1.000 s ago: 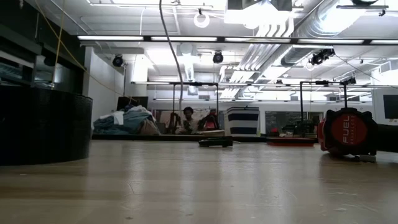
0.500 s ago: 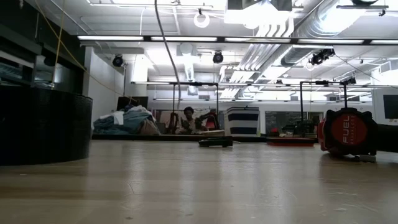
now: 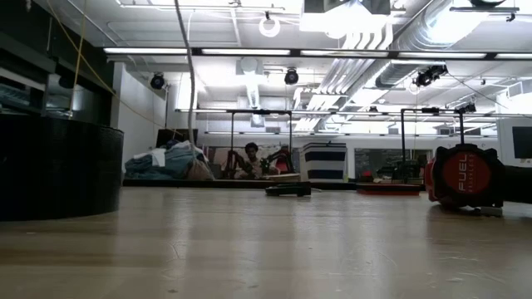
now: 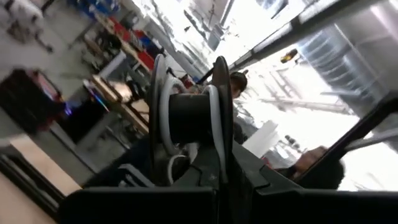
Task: Coil cords
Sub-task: Coil the white wire
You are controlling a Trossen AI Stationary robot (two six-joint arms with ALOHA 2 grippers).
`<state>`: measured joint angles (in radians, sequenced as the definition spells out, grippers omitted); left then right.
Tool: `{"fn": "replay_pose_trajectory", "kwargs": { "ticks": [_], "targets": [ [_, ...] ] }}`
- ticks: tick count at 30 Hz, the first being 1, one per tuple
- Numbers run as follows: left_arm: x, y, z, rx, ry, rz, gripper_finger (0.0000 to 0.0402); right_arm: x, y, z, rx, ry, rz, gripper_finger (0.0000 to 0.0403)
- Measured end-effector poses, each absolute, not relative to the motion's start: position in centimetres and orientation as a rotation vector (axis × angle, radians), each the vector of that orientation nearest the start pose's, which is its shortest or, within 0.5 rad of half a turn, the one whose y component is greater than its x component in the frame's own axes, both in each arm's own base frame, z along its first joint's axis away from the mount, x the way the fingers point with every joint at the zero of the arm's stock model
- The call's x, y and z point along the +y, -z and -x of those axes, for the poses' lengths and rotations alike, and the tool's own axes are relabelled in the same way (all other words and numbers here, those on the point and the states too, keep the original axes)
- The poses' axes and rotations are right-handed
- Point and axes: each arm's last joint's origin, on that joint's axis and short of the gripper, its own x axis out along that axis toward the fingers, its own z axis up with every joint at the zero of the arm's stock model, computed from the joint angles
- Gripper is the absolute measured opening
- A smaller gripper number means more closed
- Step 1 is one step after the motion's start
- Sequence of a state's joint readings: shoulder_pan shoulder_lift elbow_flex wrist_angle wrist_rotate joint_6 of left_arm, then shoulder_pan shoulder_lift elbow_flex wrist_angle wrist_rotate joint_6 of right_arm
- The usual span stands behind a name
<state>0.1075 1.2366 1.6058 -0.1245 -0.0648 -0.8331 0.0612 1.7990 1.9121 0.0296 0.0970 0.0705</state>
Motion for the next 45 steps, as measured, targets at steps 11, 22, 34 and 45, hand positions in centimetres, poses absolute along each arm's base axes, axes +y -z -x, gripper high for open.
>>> {"fn": "replay_pose_trajectory", "kwargs": {
  "ticks": [11, 22, 34, 45],
  "targets": [
    [2.6, -51.9, -23.6, -0.169, 0.203, 1.214, 0.0001, 2.2, -45.6, -41.9, -0.157, 0.035, -0.052, 0.0],
    [2.7, -51.6, -23.4, -0.132, 0.176, 1.231, 0.0001, 2.3, -45.8, -42.2, -0.22, 0.017, -0.033, 0.0],
    [3.5, -51.8, -21.5, -0.138, 0.103, 1.165, 0.0001, 2.9, -45.7, -42.4, -0.232, -0.003, -0.012, 0.0],
    [4.4, -51.4, -19.6, -0.138, -0.059, 1.099, 0.0001, 3.0, -46.3, -41.9, -0.243, -0.01, -0.012, 0.0]
  ]
}}
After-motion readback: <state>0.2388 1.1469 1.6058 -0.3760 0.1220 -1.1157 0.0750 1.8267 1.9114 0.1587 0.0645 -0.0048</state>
